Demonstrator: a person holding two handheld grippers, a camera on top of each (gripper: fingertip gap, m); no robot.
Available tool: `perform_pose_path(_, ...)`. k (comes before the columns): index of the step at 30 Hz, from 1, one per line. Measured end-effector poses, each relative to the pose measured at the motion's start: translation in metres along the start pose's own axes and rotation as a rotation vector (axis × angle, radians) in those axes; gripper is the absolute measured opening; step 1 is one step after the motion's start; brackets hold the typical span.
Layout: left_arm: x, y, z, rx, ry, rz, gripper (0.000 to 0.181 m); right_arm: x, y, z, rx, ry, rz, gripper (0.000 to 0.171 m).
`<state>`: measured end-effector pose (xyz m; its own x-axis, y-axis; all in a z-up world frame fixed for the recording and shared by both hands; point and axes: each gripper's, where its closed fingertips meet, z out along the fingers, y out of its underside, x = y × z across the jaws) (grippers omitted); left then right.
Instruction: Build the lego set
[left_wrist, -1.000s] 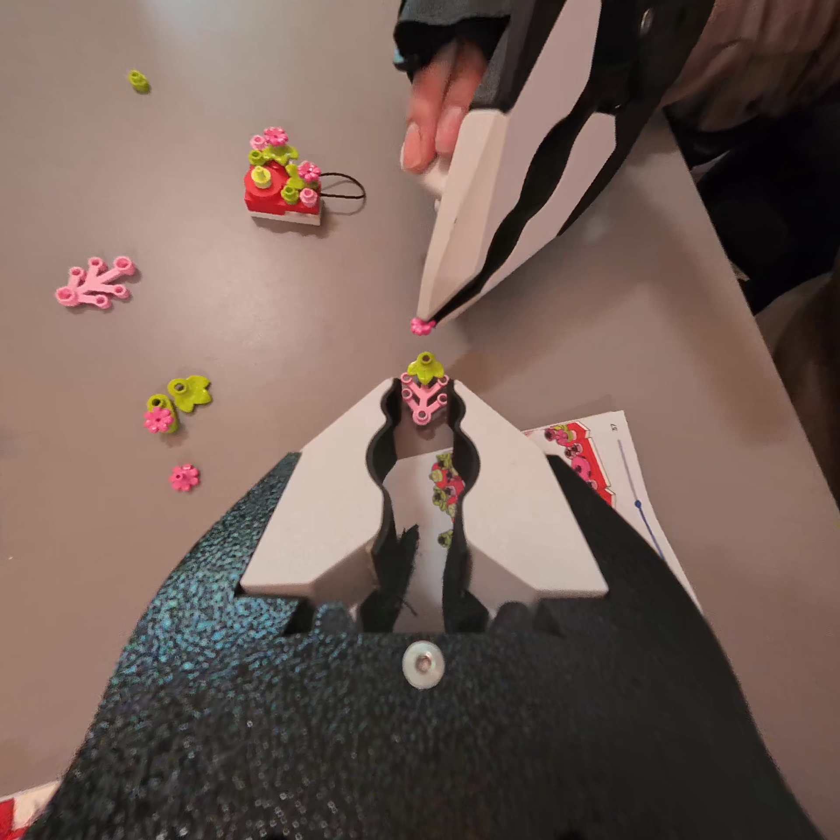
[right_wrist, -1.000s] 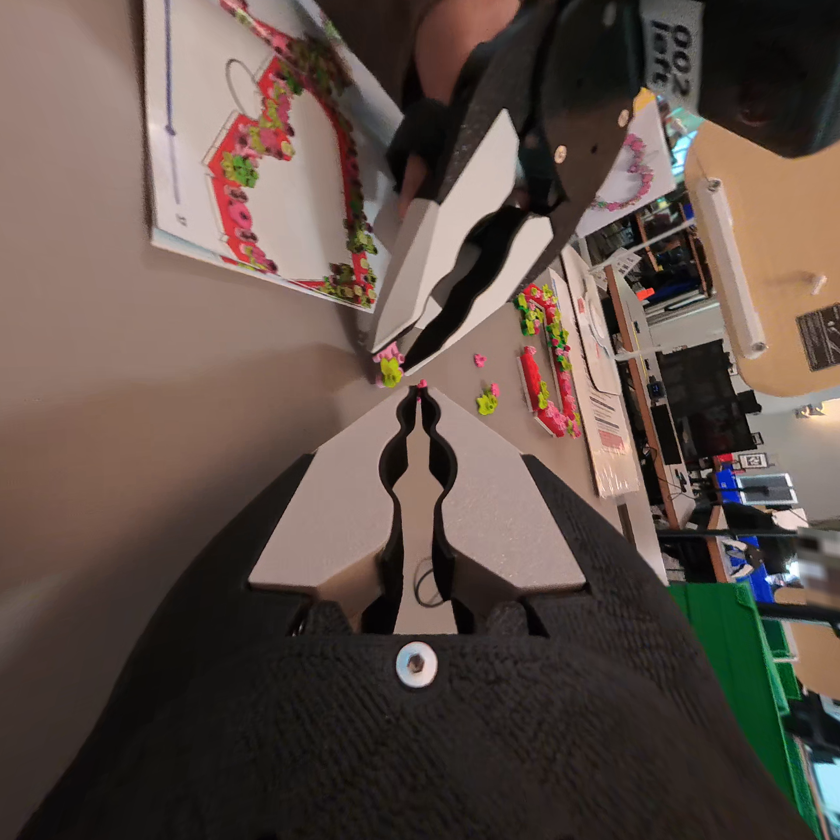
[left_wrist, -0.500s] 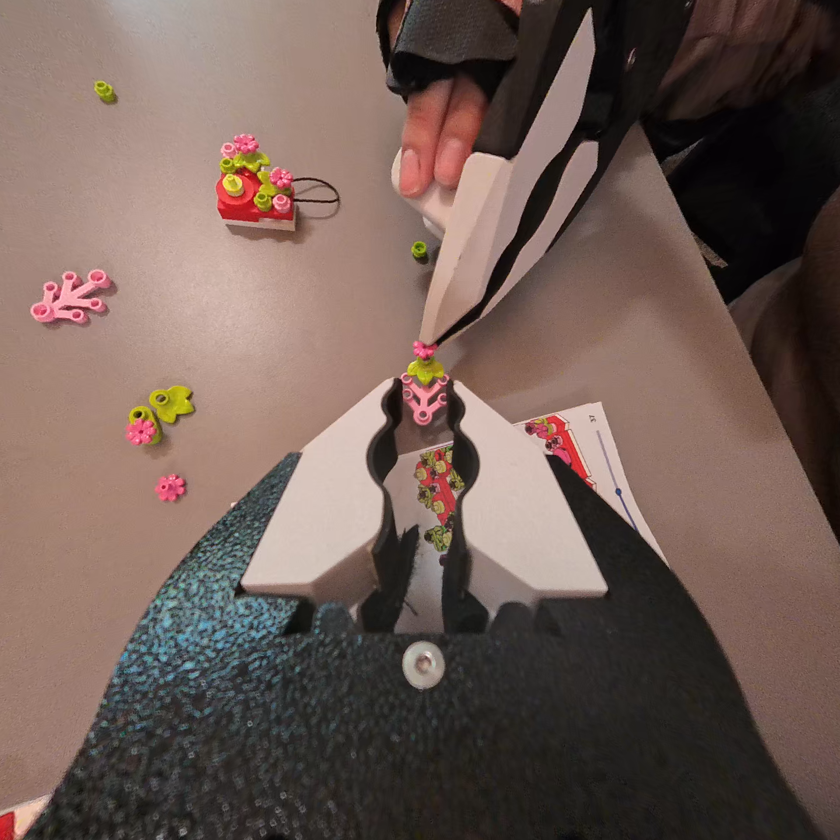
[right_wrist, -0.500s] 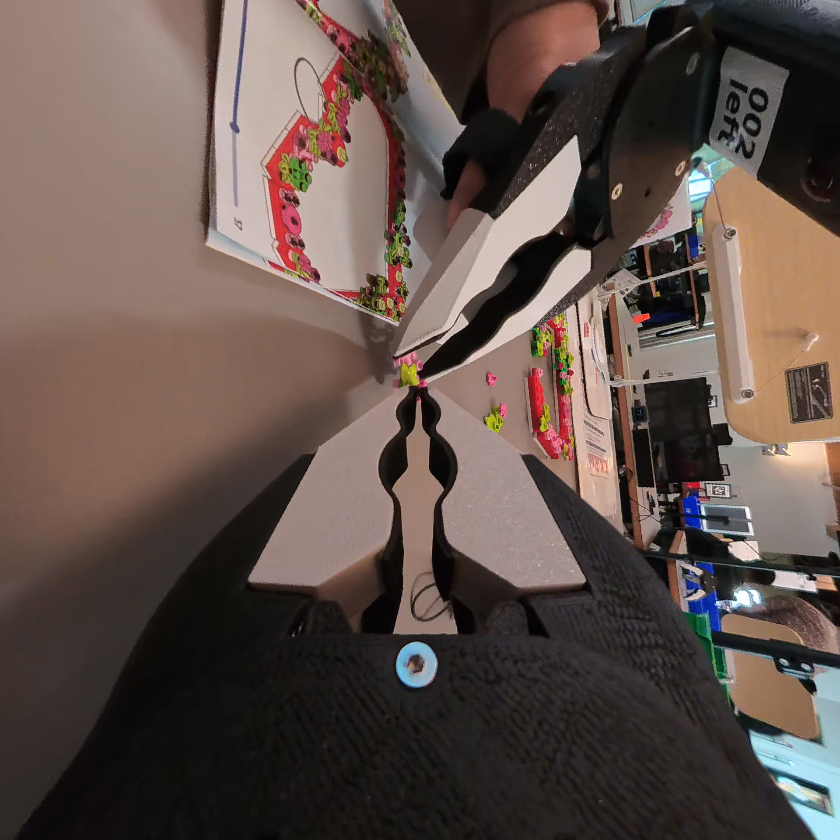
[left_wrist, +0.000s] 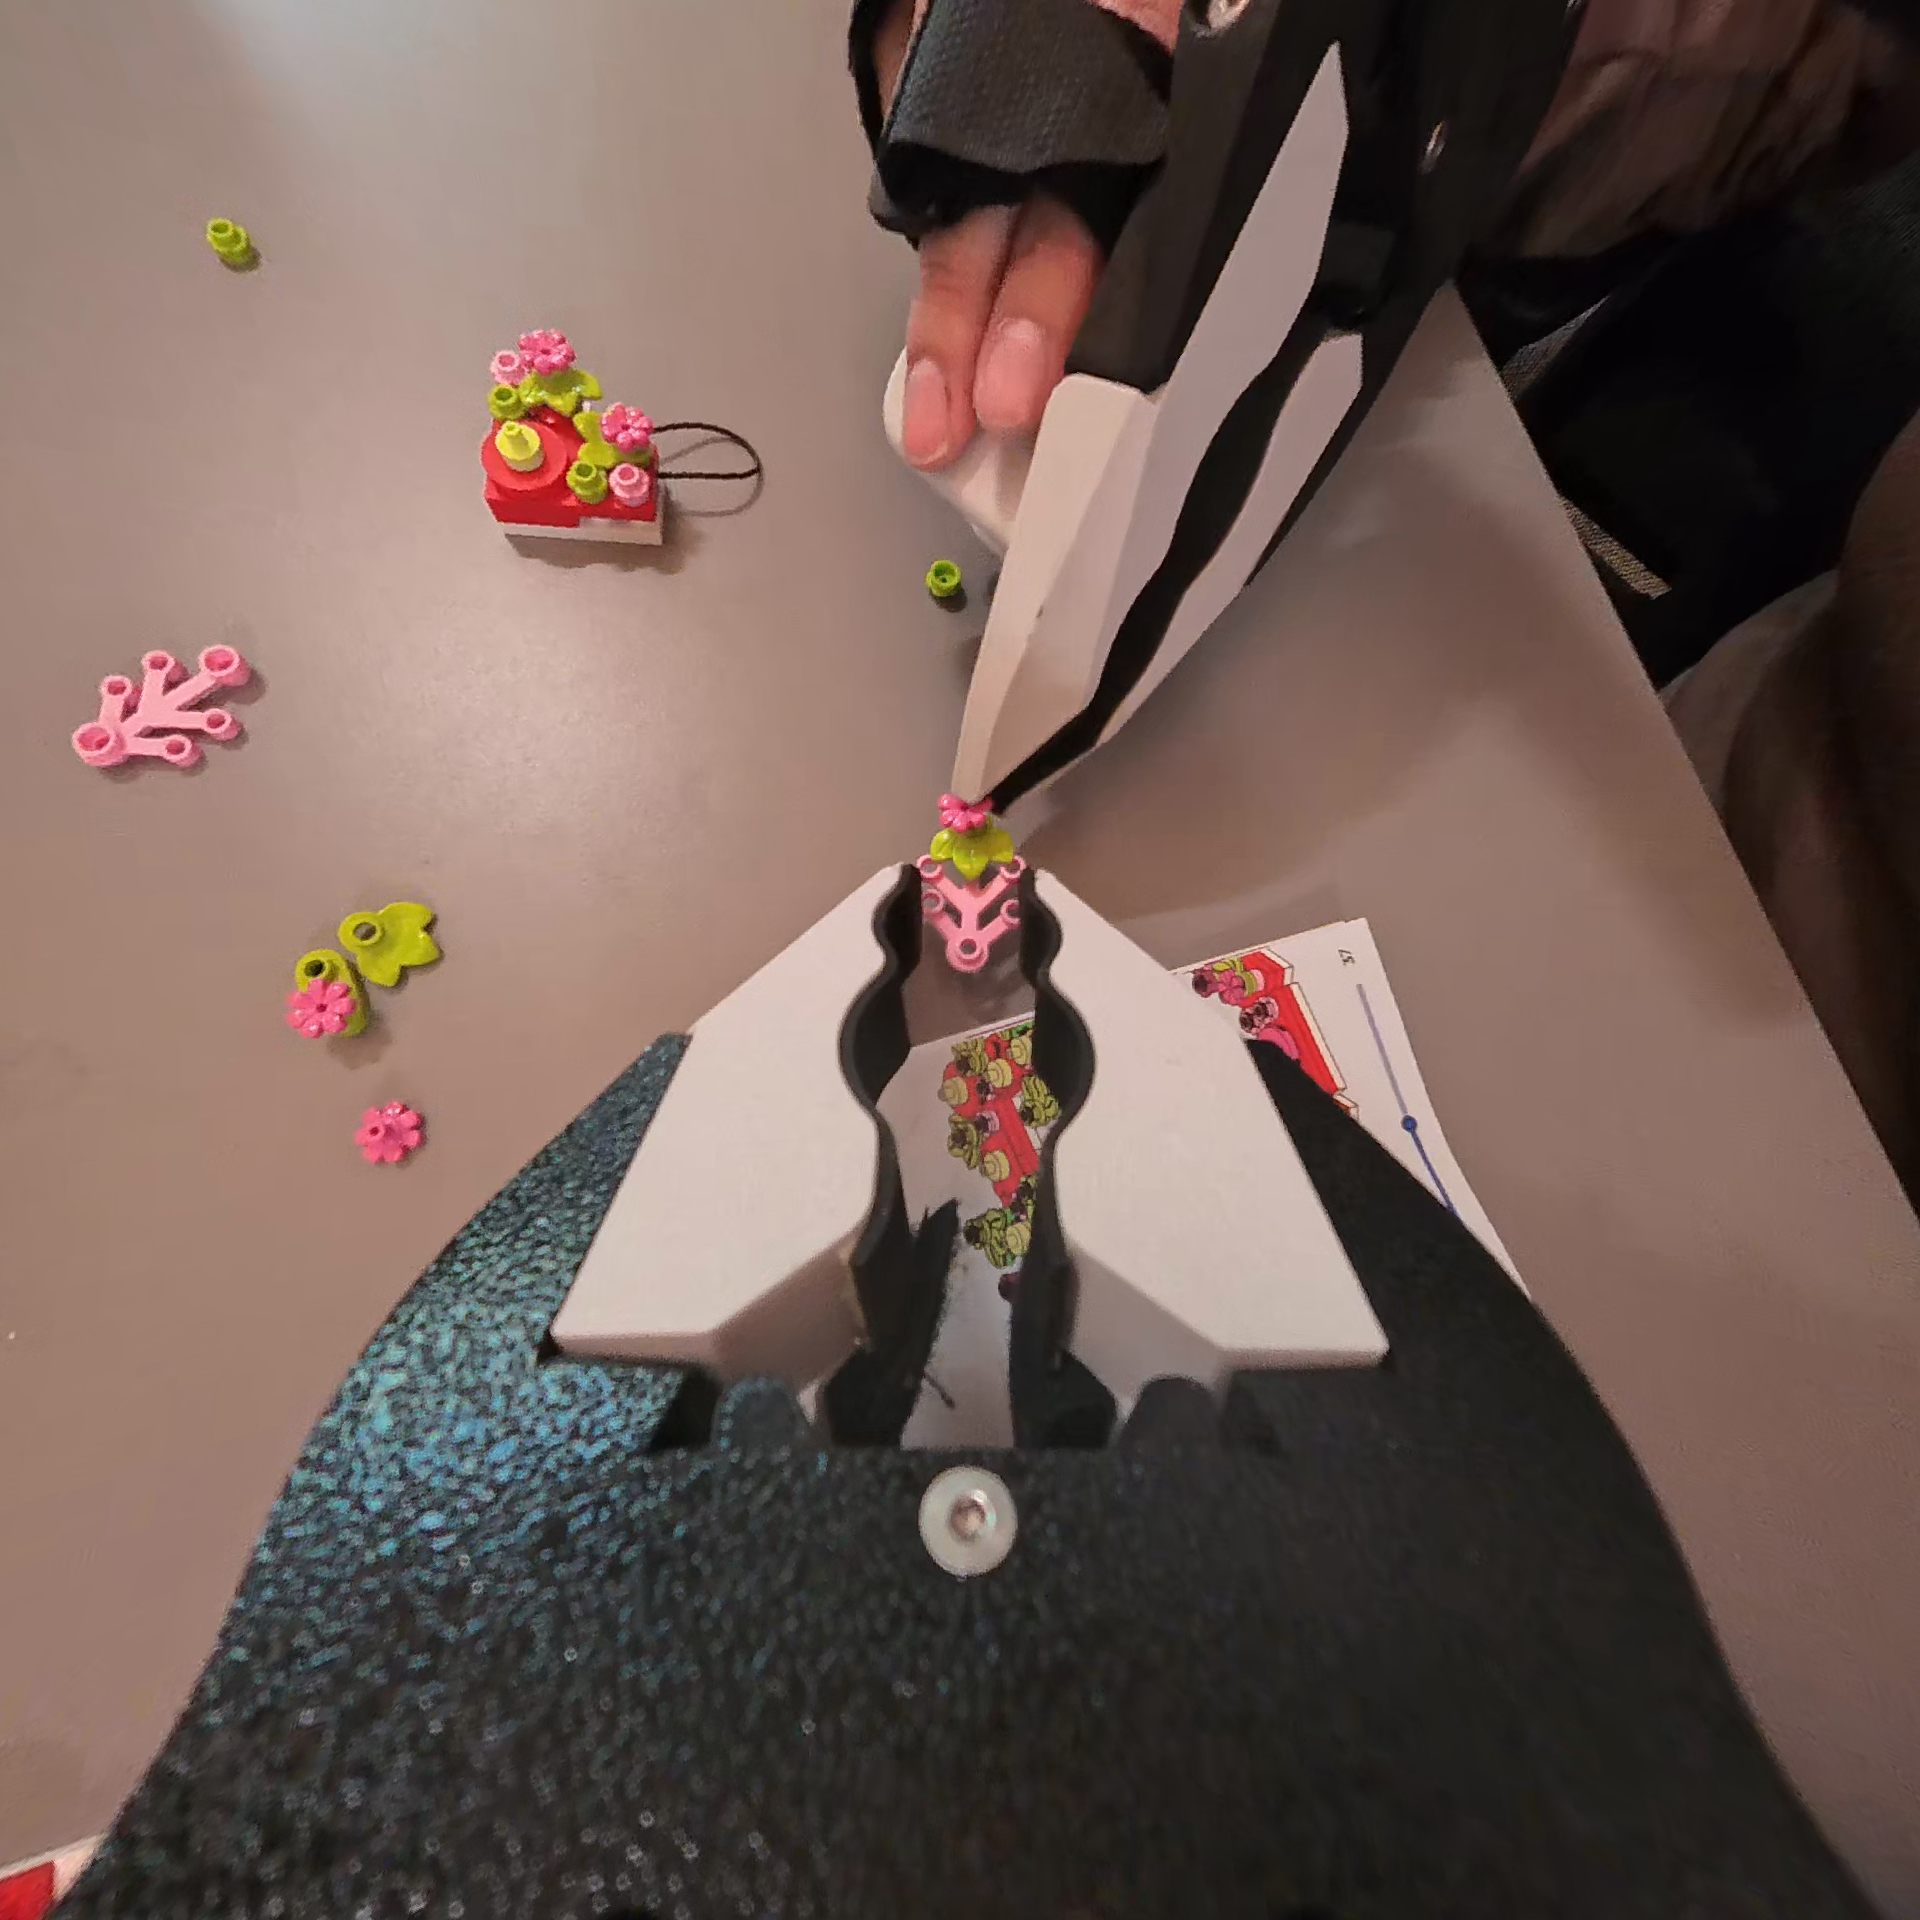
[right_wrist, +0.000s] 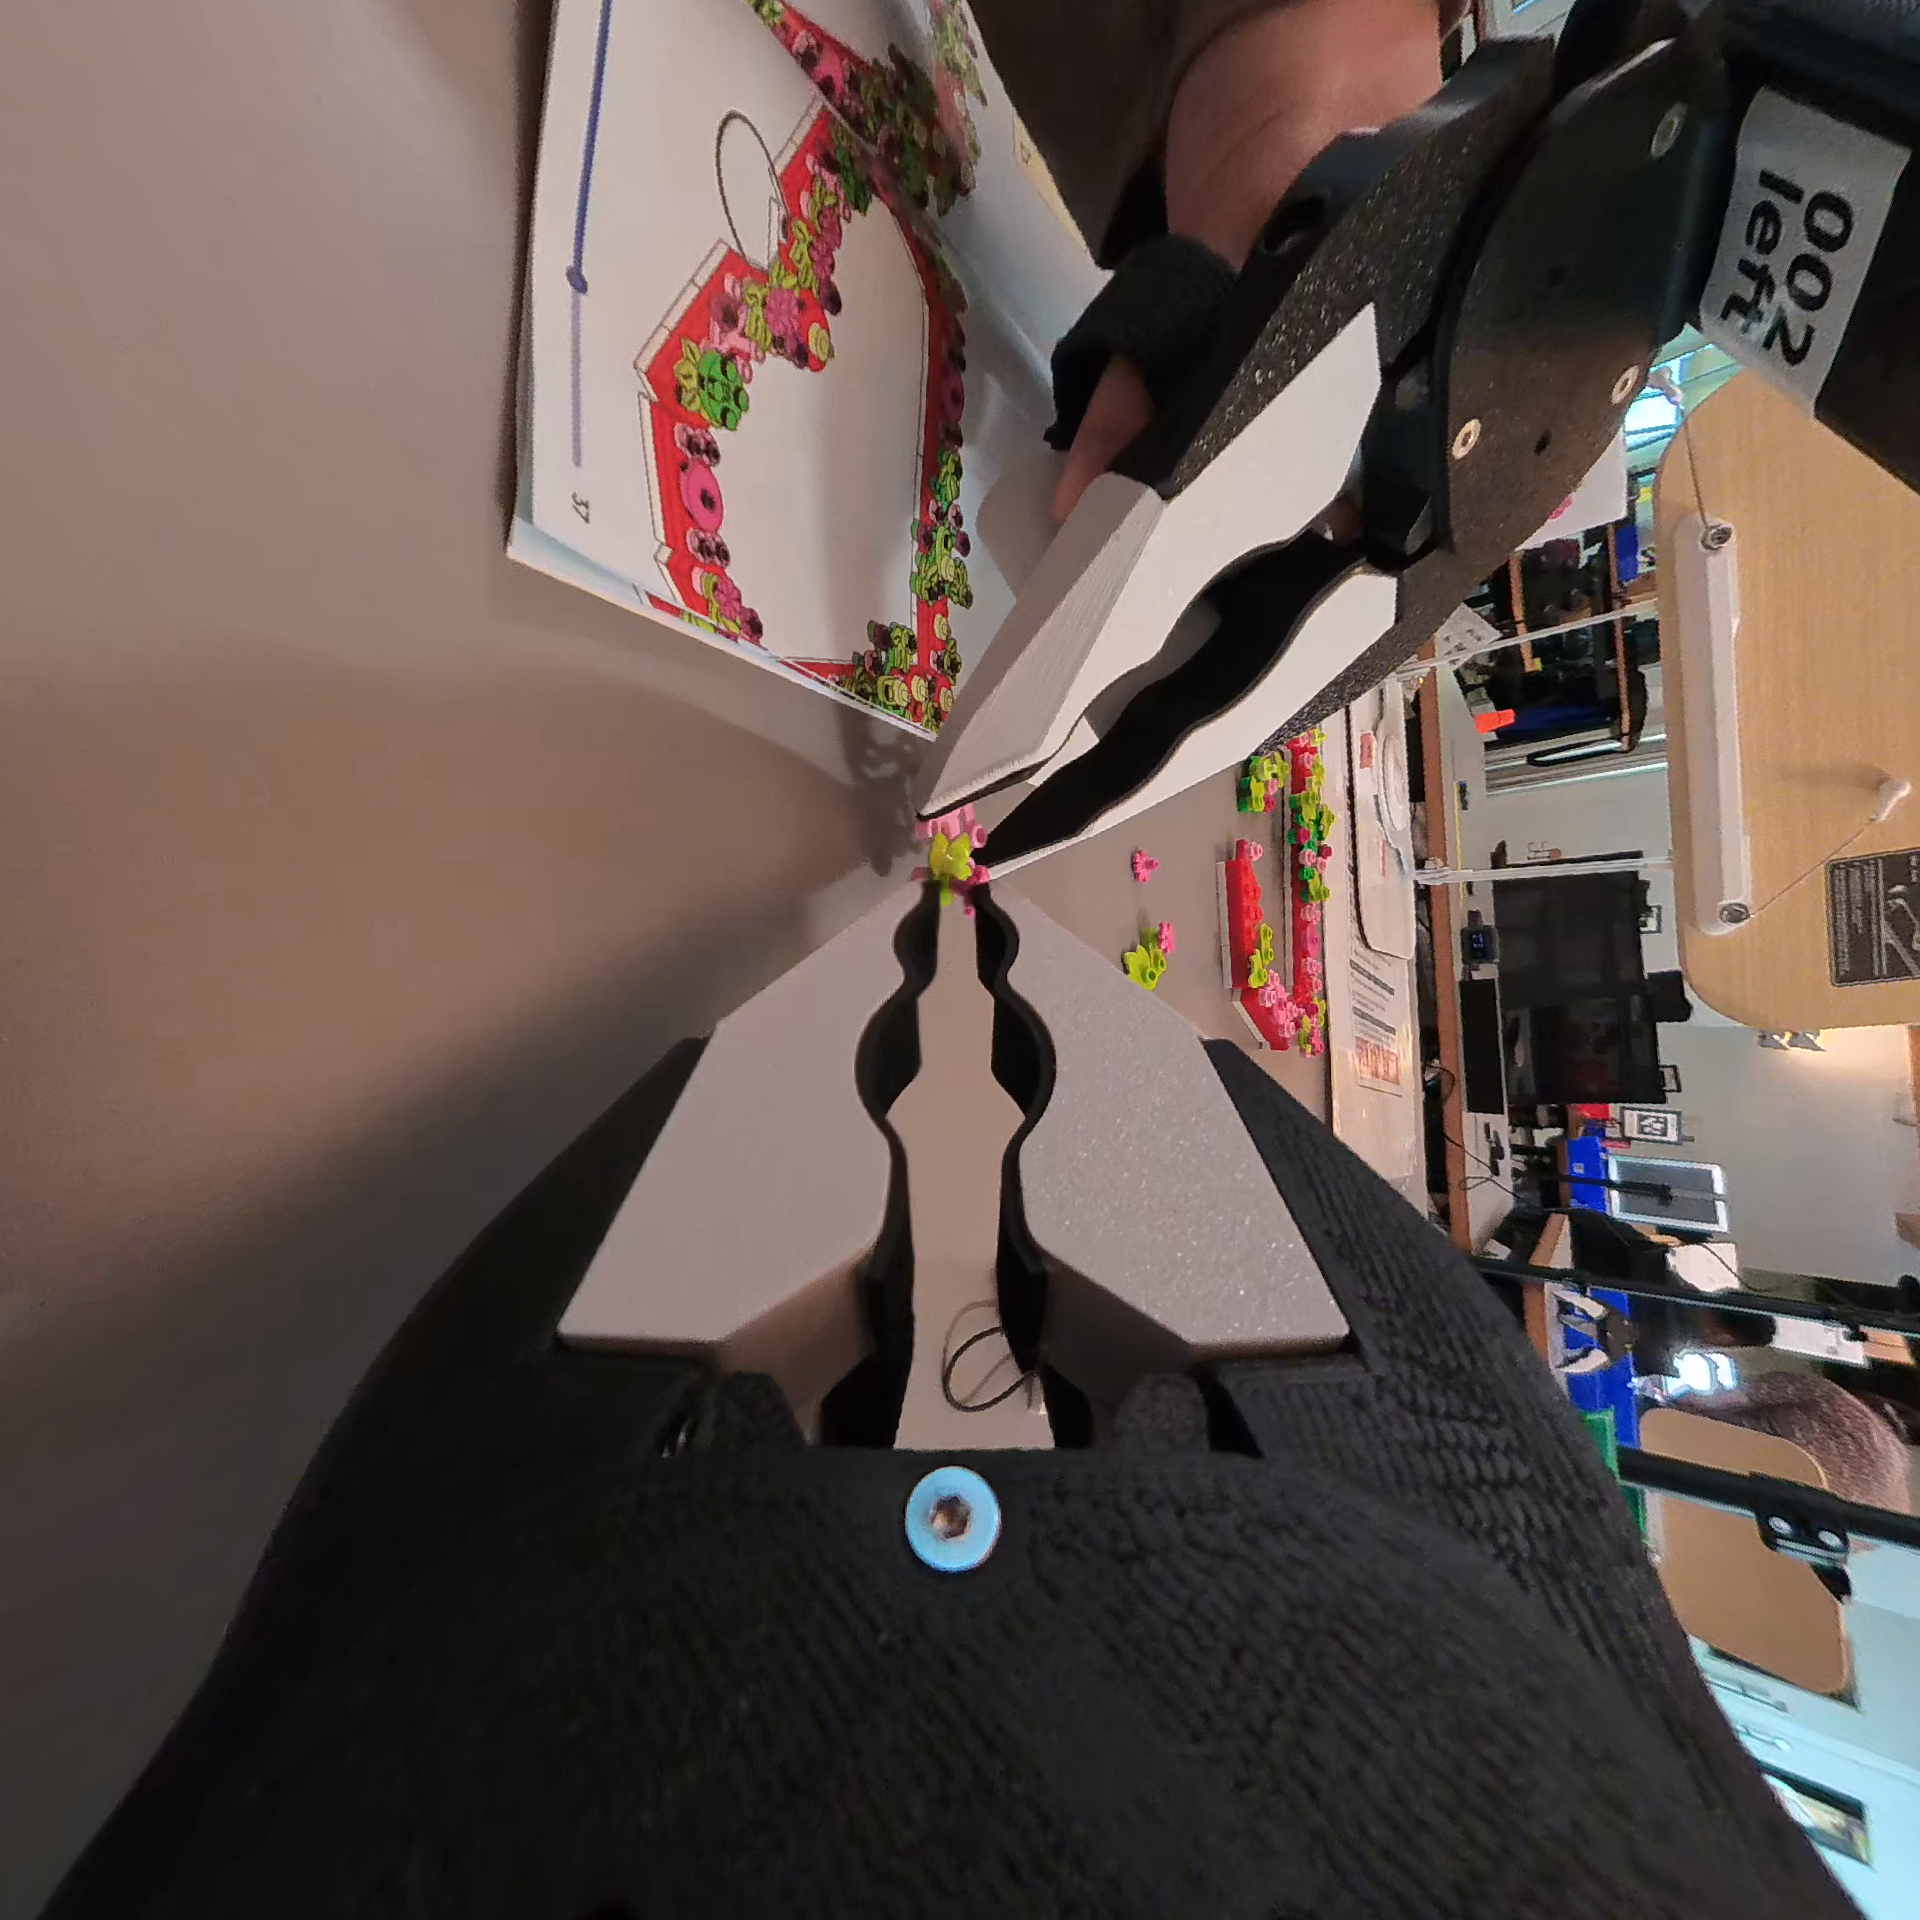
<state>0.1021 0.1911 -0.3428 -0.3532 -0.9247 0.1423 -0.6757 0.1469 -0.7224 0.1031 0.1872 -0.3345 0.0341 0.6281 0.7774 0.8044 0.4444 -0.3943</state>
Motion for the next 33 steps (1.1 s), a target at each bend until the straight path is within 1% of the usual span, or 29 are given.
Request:
perform_pose_path(5, 0.0, -0.003, -0.002, 0.029, 0.011, -0.015, 0.016, 0.001, 0.0, -0.001, 0.001, -0.001, 0.001, 0.01)
perform_pose_path(6, 0.0, -0.006, -0.003, 0.048, 0.014, -0.01, 0.0, 0.0, 0.0, -0.002, 0.001, -0.002, -0.001, 0.01)
perform_pose_path(9, 0.001, -0.014, -0.009, 0.113, 0.032, -0.031, 0.0, 0.001, 0.001, -0.002, -0.009, 0.005, -0.01, 0.012)
perform_pose_path(17, -0.009, -0.013, -0.017, 0.114, -0.027, -0.032, 0.0, 0.002, 0.002, 0.0, -0.008, 0.013, 0.023, 0.01)
perform_pose_path(22, -0.014, -0.021, -0.026, 0.153, -0.062, -0.048, 0.0, 0.01, 0.003, -0.002, 0.001, 0.072, 0.064, 0.006)
perform_pose_path(25, -0.023, -0.016, -0.039, 0.097, -0.154, -0.064, 0.017, 0.011, 0.0, -0.002, 0.013, 0.074, 0.108, 0.006)
perform_pose_path(27, -0.03, -0.001, -0.053, 0.002, -0.259, -0.088, 0.031, 0.013, -0.004, -0.004, 0.029, 0.076, 0.138, 0.006)
perform_pose_path(28, -0.028, 0.007, -0.058, -0.037, -0.283, -0.106, 0.036, 0.016, -0.006, -0.005, 0.045, 0.089, 0.158, 0.006)
perform_pose_path(30, -0.013, 0.019, -0.06, -0.065, -0.265, -0.139, 0.04, 0.021, -0.01, -0.007, 0.083, 0.125, 0.195, 0.006)
perform_pose_path(33, 0.003, 0.04, -0.054, -0.107, -0.264, -0.147, 0.038, 0.026, -0.009, -0.007, 0.099, 0.177, 0.207, 0.006)
